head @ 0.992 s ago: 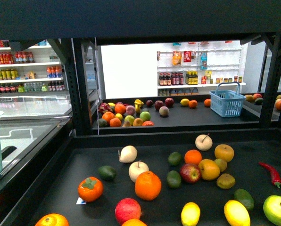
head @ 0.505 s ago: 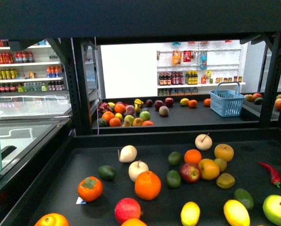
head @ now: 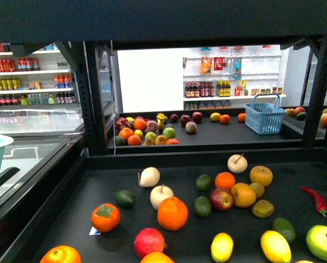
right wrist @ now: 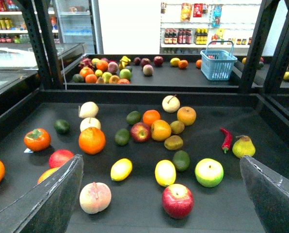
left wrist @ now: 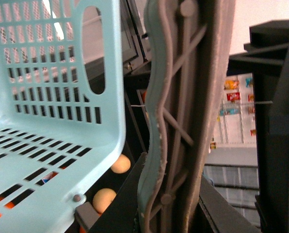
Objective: Pick lemon from shelf
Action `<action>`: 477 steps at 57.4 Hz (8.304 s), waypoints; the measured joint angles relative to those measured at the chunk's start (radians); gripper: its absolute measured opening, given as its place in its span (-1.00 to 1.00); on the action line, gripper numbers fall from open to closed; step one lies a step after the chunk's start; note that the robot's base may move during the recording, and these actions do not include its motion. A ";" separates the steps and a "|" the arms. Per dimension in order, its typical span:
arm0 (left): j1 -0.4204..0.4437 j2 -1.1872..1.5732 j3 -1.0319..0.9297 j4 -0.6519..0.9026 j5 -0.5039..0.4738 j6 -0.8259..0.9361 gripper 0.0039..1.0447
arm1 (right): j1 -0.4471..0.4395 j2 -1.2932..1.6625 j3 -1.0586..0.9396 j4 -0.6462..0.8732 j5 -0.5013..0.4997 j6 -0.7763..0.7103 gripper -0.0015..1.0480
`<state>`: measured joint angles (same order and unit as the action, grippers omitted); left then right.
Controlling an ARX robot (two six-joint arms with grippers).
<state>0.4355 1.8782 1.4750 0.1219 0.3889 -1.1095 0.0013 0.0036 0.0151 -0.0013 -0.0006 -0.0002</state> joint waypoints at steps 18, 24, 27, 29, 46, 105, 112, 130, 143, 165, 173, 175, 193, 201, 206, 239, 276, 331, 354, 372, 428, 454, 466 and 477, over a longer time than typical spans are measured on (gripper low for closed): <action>-0.173 -0.263 -0.050 -0.044 0.072 0.050 -0.78 | 0.000 0.000 0.000 0.000 0.000 0.000 0.86; -0.255 -0.312 -0.082 -0.045 0.074 0.050 -0.81 | 0.000 0.000 0.000 0.000 0.000 0.000 0.86; -0.297 -0.323 -0.105 -0.045 0.065 0.049 -0.82 | 0.000 0.000 0.000 0.000 0.000 0.000 0.86; -0.331 -0.326 -0.125 -0.045 0.054 0.049 -0.82 | 0.000 0.000 0.000 0.000 0.000 0.000 0.86; -0.560 -0.277 -0.203 0.019 -0.012 0.005 -0.82 | 0.000 0.000 0.000 0.000 0.000 0.000 0.86; -0.880 0.071 -0.063 0.192 -0.076 -0.045 -0.83 | -0.145 0.519 0.088 0.196 -0.038 0.184 0.86; -0.879 0.071 -0.063 0.192 -0.079 -0.041 -0.83 | -0.259 0.892 0.209 0.440 -0.184 0.174 0.86; -0.880 0.071 -0.063 0.192 -0.076 -0.037 -0.83 | -0.288 1.804 0.767 0.427 -0.256 0.030 0.86; -0.880 0.071 -0.063 0.192 -0.077 -0.037 -0.83 | -0.193 2.220 1.211 0.247 -0.168 -0.030 0.86; -0.880 0.071 -0.063 0.192 -0.077 -0.037 -0.83 | -0.122 2.580 1.606 0.097 -0.040 -0.060 0.86; -0.880 0.071 -0.063 0.192 -0.076 -0.037 -0.83 | -0.106 2.676 1.732 0.057 -0.026 -0.037 0.86; -0.880 0.071 -0.063 0.192 -0.076 -0.037 -0.83 | -0.101 2.692 1.760 0.046 -0.026 -0.030 0.86; -0.880 0.071 -0.063 0.192 -0.076 -0.037 -0.83 | -0.074 2.795 1.938 -0.040 0.013 -0.011 0.86; -0.880 0.071 -0.063 0.192 -0.076 -0.037 -0.83 | -0.068 2.849 2.008 -0.071 0.017 0.002 0.86; -0.880 0.071 -0.063 0.192 -0.076 -0.037 -0.83 | -0.064 2.877 2.049 -0.092 0.029 0.005 0.86; -0.880 0.071 -0.063 0.192 -0.076 -0.037 -0.83 | -0.057 2.937 2.143 -0.101 0.045 0.030 0.19; -0.880 0.071 -0.063 0.192 -0.077 -0.037 -0.83 | -0.142 2.282 1.591 0.153 -0.122 0.147 0.18; -0.876 0.071 -0.063 0.192 -0.087 -0.036 -0.83 | 0.232 2.080 1.426 0.207 -0.306 0.463 0.33; -0.877 0.071 -0.058 0.193 -0.074 -0.039 -0.83 | 0.212 2.070 1.399 0.251 -0.325 0.481 0.86; -0.882 0.073 -0.052 0.198 -0.074 -0.047 -0.84 | -0.048 1.993 1.341 0.297 -0.196 0.336 0.86; -0.880 0.073 -0.052 0.197 -0.077 -0.040 -0.84 | 0.056 2.639 1.704 0.103 -0.077 0.302 0.86; -0.880 0.073 -0.052 0.197 -0.077 -0.040 -0.84 | 0.111 2.870 2.068 -0.065 -0.063 0.379 0.86; -0.880 0.073 -0.052 0.197 -0.077 -0.040 -0.84 | 0.127 2.925 2.172 -0.123 -0.051 0.381 0.86; -0.880 0.073 -0.052 0.197 -0.077 -0.040 -0.84 | 0.129 2.968 2.224 -0.152 -0.042 0.378 0.86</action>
<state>-0.4442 1.9511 1.4227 0.3191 0.3122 -1.1492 0.1303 2.9719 2.2391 -0.1535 -0.0422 0.3779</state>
